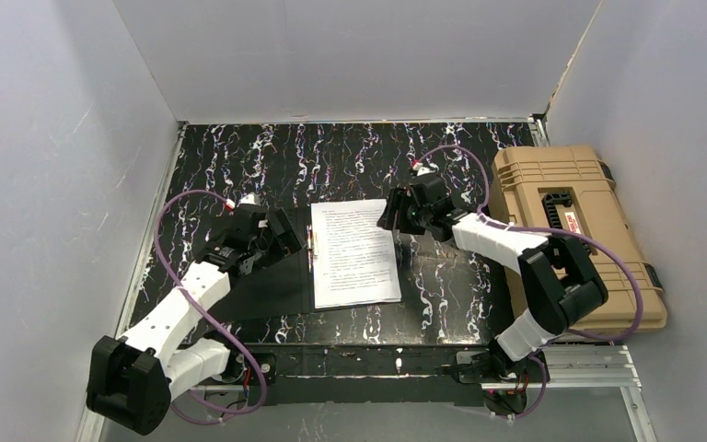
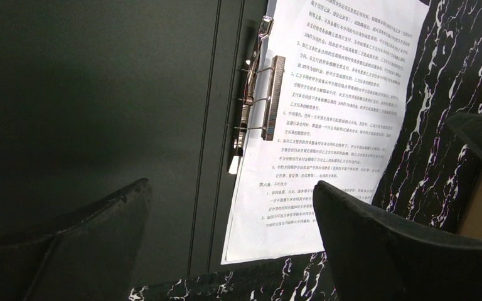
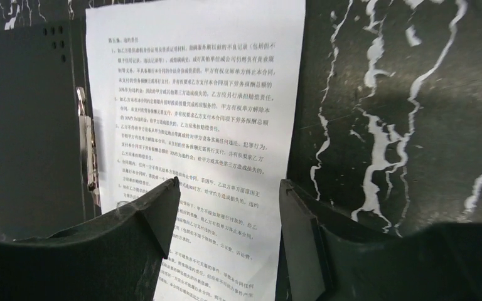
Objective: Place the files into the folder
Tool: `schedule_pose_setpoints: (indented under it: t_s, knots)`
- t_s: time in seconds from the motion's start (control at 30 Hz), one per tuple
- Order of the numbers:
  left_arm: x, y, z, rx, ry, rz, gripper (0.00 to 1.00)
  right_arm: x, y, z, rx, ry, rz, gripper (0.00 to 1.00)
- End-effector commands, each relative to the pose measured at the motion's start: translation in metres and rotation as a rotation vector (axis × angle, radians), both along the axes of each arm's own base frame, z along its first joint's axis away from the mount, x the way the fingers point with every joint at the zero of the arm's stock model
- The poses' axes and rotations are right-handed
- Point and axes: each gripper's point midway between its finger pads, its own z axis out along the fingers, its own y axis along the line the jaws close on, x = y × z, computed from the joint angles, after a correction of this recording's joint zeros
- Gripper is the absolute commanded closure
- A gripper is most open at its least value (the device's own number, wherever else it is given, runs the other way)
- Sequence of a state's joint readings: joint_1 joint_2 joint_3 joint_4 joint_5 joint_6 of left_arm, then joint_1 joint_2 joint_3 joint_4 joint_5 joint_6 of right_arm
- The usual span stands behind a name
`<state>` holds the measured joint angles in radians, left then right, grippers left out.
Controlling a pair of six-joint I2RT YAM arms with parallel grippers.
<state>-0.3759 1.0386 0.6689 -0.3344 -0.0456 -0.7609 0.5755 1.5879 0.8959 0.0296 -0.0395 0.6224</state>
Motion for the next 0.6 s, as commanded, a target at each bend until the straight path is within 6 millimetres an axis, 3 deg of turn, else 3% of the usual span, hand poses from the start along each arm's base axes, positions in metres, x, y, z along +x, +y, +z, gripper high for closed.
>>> schedule_pose_setpoints:
  t_s: [0.0,0.13,0.27,0.57]
  knots:
    - [-0.002,0.006,0.017,0.018,-0.031,0.007,0.02,0.019,-0.012,0.047,-0.072,-0.141,-0.03,0.34]
    - [-0.006,0.008,0.024,0.016,-0.04,0.006,0.02,0.019,0.005,0.067,-0.046,-0.172,0.009,0.37]
    - [-0.012,0.013,0.028,0.031,-0.034,0.015,0.02,0.016,0.035,0.076,-0.028,-0.184,0.067,0.42]
    - [-0.024,0.027,0.053,0.076,-0.078,0.02,0.02,0.001,0.114,0.063,-0.011,-0.164,0.204,0.47]
